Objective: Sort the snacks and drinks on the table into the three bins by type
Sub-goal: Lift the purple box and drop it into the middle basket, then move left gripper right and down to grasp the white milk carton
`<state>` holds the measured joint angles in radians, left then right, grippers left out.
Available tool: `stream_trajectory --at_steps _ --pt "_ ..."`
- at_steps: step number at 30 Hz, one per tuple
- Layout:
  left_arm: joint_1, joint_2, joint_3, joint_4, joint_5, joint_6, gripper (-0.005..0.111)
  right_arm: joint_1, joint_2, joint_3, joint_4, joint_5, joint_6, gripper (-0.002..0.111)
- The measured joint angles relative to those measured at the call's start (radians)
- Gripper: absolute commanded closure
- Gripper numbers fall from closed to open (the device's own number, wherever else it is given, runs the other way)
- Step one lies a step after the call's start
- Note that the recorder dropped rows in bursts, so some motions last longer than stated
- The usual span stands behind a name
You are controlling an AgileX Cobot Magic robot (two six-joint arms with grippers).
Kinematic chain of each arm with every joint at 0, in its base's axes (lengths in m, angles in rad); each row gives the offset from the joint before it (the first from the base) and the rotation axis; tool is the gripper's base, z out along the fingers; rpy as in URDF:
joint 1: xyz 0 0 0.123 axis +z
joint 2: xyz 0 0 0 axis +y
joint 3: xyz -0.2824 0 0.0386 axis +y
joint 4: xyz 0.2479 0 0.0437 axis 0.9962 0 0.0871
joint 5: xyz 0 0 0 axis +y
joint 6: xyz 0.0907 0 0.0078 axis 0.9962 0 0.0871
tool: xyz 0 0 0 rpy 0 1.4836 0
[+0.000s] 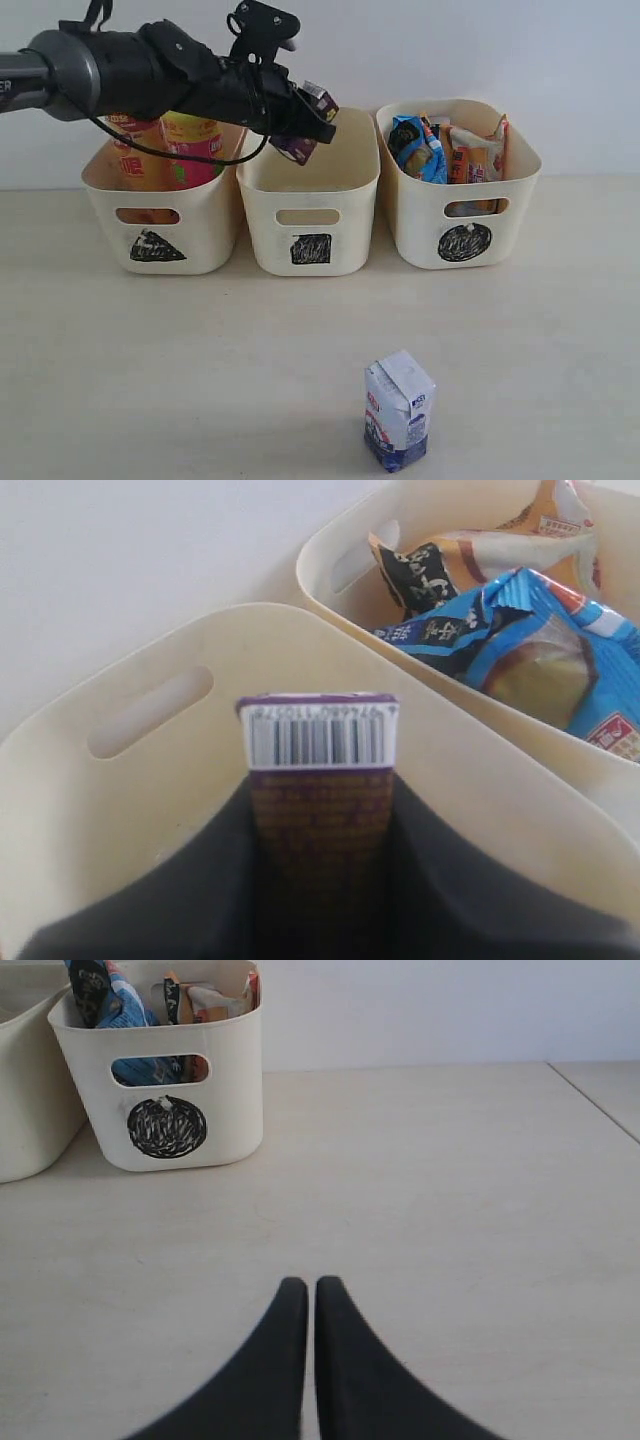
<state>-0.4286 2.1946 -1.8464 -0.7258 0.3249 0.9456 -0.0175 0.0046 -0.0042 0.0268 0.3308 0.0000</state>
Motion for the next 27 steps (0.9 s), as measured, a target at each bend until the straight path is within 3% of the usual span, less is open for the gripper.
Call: stream_trajectory --at_steps 3,8,12,21,24,27 --pt "0.0 0.019 -0.012 -0.007 -0.011 0.0 0.084 0.0 0.0 0.0 0.0 0.0 0.0 0.108" --pt "0.0 0.036 -0.017 -0.01 -0.035 0.0 0.04 0.0 0.0 0.0 0.0 0.0 0.0 0.108" --pt "0.0 0.036 -0.019 -0.012 -0.051 0.0 0.022 0.0 0.0 0.0 0.0 0.0 0.0 0.108" --pt "0.0 0.037 -0.019 -0.014 -0.036 0.0 0.029 0.0 0.0 0.0 0.0 0.0 0.0 0.108" --pt "0.0 0.022 -0.019 0.005 0.015 0.0 0.04 0.0 0.0 0.0 0.0 0.0 0.0 0.108" --pt "0.0 -0.014 -0.019 0.037 0.09 0.0 0.061 0.0 0.0 0.0 0.0 0.0 0.0 0.108"
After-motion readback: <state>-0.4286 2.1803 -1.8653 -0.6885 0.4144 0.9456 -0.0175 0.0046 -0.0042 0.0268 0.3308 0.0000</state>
